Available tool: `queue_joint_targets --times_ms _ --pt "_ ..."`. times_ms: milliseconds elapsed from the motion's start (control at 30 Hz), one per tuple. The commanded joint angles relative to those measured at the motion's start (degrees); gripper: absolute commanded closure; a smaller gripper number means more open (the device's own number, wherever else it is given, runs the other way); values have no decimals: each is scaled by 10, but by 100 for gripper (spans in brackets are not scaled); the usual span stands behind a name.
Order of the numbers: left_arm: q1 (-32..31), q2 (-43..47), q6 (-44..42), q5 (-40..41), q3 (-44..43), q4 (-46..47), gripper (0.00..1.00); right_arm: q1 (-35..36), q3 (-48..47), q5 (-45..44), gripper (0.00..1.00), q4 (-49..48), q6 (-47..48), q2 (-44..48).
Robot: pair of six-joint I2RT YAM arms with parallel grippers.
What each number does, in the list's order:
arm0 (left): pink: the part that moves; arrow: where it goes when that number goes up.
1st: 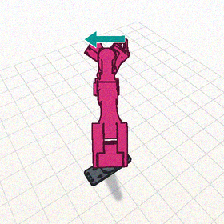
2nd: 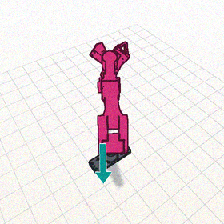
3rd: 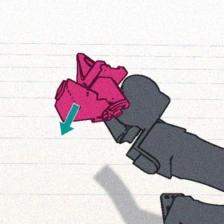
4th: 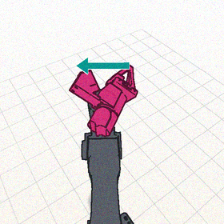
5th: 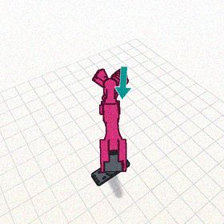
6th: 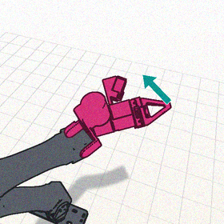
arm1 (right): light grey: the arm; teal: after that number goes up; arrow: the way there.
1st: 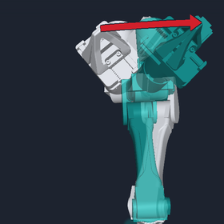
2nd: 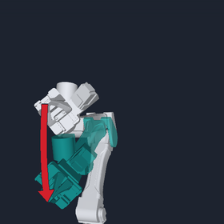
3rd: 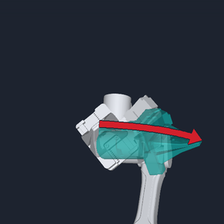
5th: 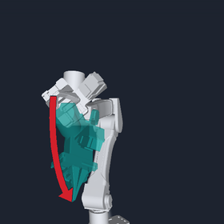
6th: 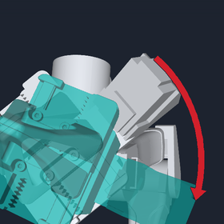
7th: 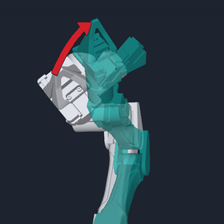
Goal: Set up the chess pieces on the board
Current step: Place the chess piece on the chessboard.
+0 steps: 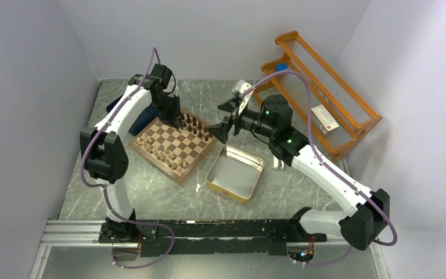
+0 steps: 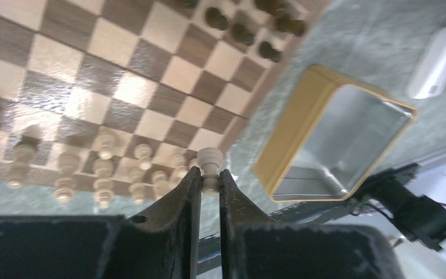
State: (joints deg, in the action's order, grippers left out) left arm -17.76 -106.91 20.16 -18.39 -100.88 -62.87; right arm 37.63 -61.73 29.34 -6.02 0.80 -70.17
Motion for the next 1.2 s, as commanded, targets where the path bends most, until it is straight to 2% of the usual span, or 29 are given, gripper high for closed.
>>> queue_joint_targets --times_ms 0,133,267,467,667,1167 --pt "17 -24 -44 97 -20 -41 86 2 -23 -63 0 93 -37 13" --pt "38 -41 -70 150 -11 -40 87 4 -26 -62 0 126 -40 26" --pt "58 -42 -92 171 20 -17 87 5 -6 -68 0 110 -44 47" --pt "71 -43 -104 164 44 16 87 6 -16 -68 0 118 -27 46" --pt "81 -39 -115 164 104 56 86 6 -31 -63 0 111 -25 33" --pt "90 -53 -131 183 125 66 87 9 -30 -58 0 95 -12 32"
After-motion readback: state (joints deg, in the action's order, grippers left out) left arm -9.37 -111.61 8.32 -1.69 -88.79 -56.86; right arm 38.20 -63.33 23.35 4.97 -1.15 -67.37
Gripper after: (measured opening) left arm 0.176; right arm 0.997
